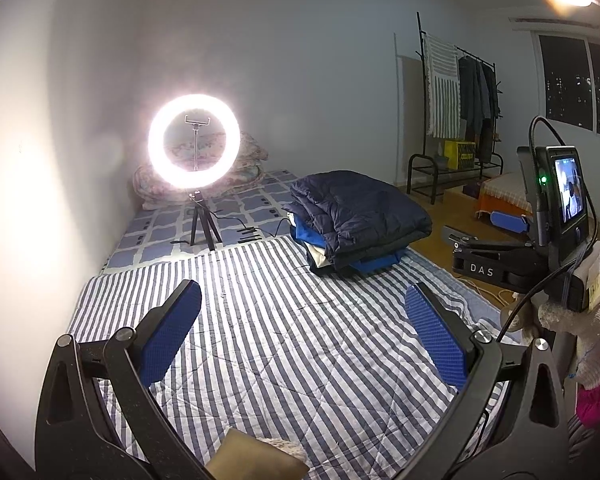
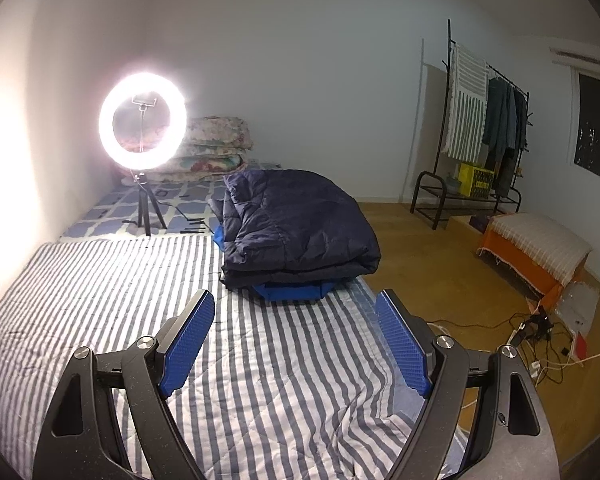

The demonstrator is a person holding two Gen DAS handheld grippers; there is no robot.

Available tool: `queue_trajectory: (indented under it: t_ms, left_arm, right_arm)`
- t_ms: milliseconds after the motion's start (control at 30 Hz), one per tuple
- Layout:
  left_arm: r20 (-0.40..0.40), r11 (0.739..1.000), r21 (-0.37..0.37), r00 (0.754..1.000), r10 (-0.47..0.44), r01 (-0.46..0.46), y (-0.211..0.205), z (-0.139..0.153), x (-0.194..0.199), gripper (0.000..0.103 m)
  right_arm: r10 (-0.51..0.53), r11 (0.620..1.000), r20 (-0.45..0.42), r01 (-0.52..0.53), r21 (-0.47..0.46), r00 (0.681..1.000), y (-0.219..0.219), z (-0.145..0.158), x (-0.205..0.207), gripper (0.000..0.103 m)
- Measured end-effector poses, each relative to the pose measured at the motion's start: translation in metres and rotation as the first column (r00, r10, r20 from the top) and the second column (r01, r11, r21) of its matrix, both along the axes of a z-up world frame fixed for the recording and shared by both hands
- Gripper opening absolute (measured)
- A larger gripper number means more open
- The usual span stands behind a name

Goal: Fold large clothes

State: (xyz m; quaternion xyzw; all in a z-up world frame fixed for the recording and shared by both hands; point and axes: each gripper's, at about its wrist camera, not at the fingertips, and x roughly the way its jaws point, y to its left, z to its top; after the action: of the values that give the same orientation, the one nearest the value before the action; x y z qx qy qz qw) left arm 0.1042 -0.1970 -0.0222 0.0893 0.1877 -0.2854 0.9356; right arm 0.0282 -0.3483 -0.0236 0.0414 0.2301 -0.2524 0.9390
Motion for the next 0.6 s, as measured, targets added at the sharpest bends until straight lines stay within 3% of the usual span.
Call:
queue_trajectory:
  t_ms: [600]
  left_arm:
    - [0.009, 1.000, 0.002, 1.000, -0.006, 0.006, -0.0019, 0.0006, 0.0004, 0.103]
  right_arm:
    - [0.002, 1.000, -0.015, -0.002, -0.013, 1.000, -0.0012, -0.0018, 0.0008, 0.083]
